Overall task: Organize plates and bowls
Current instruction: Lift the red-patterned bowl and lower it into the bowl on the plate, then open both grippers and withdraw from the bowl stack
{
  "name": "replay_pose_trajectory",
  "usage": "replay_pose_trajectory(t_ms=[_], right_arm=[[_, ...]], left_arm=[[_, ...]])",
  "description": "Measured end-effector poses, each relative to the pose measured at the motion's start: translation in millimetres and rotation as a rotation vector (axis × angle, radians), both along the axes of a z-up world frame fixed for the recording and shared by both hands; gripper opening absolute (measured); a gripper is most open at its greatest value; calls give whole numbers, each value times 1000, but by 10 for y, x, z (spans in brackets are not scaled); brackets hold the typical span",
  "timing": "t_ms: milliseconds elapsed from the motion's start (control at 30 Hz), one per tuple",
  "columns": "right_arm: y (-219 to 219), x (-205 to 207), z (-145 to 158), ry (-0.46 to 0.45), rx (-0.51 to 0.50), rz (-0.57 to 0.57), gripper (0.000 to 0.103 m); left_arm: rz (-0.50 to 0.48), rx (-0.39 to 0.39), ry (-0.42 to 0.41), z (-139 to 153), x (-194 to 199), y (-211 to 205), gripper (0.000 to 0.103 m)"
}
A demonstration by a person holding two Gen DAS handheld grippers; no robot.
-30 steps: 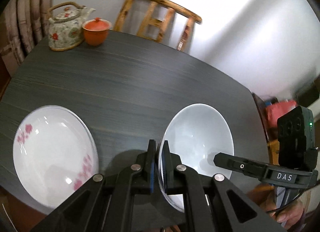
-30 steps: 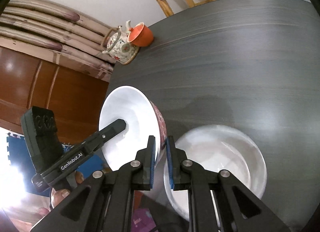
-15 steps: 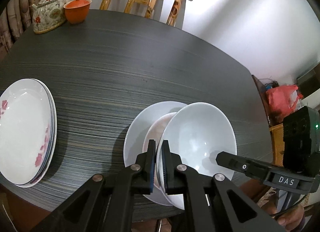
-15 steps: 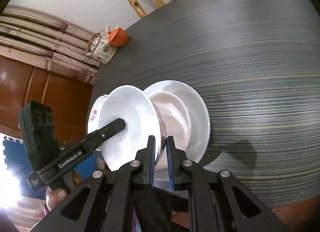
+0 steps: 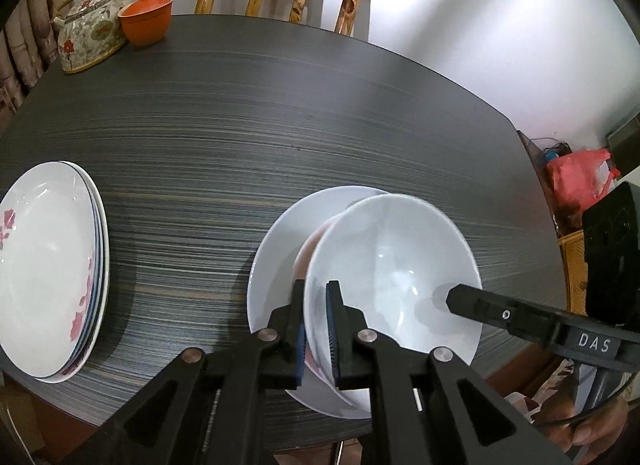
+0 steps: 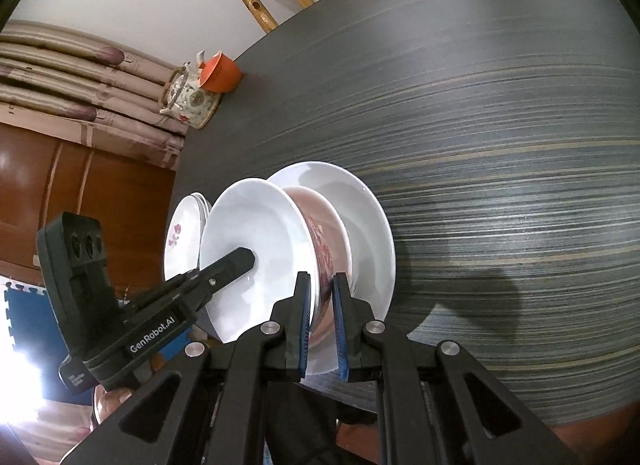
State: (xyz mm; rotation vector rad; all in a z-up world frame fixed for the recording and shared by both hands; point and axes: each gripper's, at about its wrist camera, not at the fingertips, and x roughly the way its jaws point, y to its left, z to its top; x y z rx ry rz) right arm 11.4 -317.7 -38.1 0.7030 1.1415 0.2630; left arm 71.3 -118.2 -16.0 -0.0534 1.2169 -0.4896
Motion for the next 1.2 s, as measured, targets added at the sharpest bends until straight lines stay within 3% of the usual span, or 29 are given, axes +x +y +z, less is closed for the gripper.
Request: replay_pose_trajectory(t_ms=[433,700,900,1000,1067,1200], right_arm=[[-43,-53,15,-14,-27,-10,14],[-37,-59,36,-30,-67,-2,14],[35,-62,71,-40,-101,8,14],[44,-45,61,-37,-105,13,14],[72,-48,62,-34,-120,18,14],[90,-33,58,-36,-130,30,14]], left_arm=[[-3,2,-23,51,-16,49,10],[-64,28,-18,77,29,17,11],[-125,99,-64,104,6,-57,11],[-170,207,-141,141,-62,-151,13],[-187,276,-191,154,-99,-185,22],[-192,222,-143,132,-34,-128,25]])
